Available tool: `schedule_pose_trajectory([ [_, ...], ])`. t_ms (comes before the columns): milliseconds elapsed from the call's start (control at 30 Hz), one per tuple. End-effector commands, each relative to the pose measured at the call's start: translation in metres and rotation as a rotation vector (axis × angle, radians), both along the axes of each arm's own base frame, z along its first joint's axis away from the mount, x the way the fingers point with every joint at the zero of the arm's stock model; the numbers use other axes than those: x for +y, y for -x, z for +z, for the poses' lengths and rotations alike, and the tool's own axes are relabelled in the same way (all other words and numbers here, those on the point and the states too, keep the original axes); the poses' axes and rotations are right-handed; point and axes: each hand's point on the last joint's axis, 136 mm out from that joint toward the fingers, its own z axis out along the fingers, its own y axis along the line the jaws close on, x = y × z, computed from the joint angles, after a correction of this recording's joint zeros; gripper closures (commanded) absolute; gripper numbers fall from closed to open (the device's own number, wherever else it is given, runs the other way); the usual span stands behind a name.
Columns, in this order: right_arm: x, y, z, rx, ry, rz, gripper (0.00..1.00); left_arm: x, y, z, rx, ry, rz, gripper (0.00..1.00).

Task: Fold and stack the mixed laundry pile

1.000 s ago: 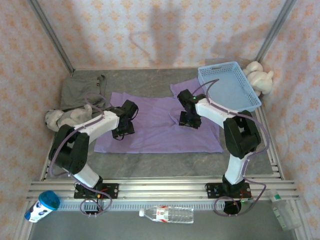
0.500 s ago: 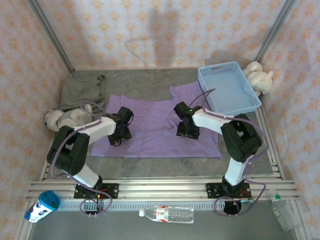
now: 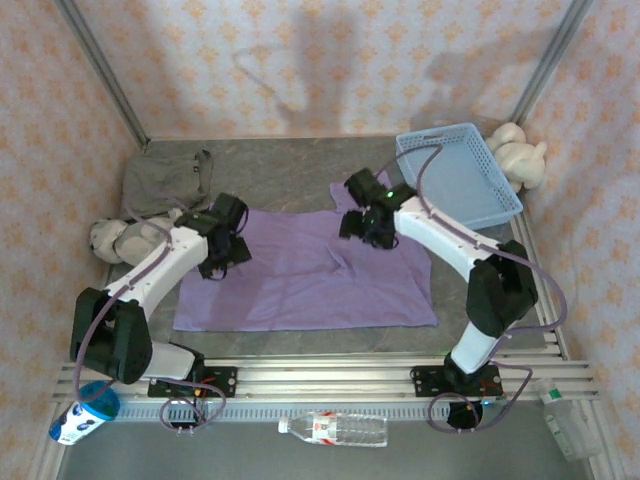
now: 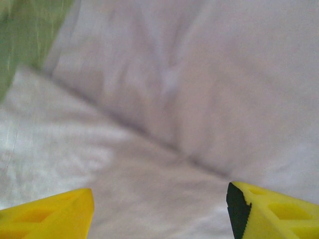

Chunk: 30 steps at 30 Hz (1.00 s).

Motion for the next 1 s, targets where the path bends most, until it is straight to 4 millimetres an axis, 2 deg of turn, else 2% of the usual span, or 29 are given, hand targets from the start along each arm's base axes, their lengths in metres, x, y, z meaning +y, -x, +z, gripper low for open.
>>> schedule_pose_trajectory([
  [0, -0.032, -0.035, 0.000, 0.008, 0.092, -0.039, 0.22, 0.005, -0.024, 0.022, -0.009, -0.001, -0.003, 0.24],
  [133, -0.047, -0.097, -0.005, -0.043, 0.145, -0.072, 0.22, 0.006, -0.061, 0.035, -0.082, 0.032, 0.006, 0.00],
  [267, -0.055, -0.154, -0.019, -0.060, 0.177, -0.118, 0.22, 0.018, -0.087, 0.035, -0.084, 0.038, 0.048, 0.00],
  [433, -0.059, -0.207, -0.053, -0.052, 0.207, -0.143, 0.24, 0.038, -0.110, 0.031, -0.066, -0.004, 0.075, 0.00],
  [600, -0.070, -0.239, -0.081, -0.090, 0.218, -0.202, 0.24, 0.048, -0.122, 0.026, -0.044, 0.056, 0.128, 0.00],
  [667, -0.078, -0.245, -0.095, -0.085, 0.207, -0.243, 0.25, 0.049, -0.124, 0.025, -0.040, 0.075, 0.127, 0.01],
  [733, -0.079, -0.247, -0.106, -0.072, 0.178, -0.253, 0.27, 0.049, -0.124, 0.021, -0.022, 0.098, 0.121, 0.02],
  [800, -0.074, -0.248, -0.117, -0.056, 0.154, -0.241, 0.32, 0.053, -0.124, 0.018, -0.005, 0.089, 0.115, 0.03],
  [867, -0.072, -0.246, -0.125, -0.035, 0.153, -0.229, 0.43, 0.061, -0.125, 0.013, 0.003, 0.086, 0.132, 0.04],
  [933, -0.076, -0.242, -0.130, -0.015, 0.172, -0.230, 0.76, 0.071, -0.127, 0.006, 0.011, 0.109, 0.173, 0.08],
  [967, -0.077, -0.240, -0.131, -0.007, 0.176, -0.225, 0.87, 0.077, -0.128, 0.002, 0.015, 0.120, 0.201, 0.11],
])
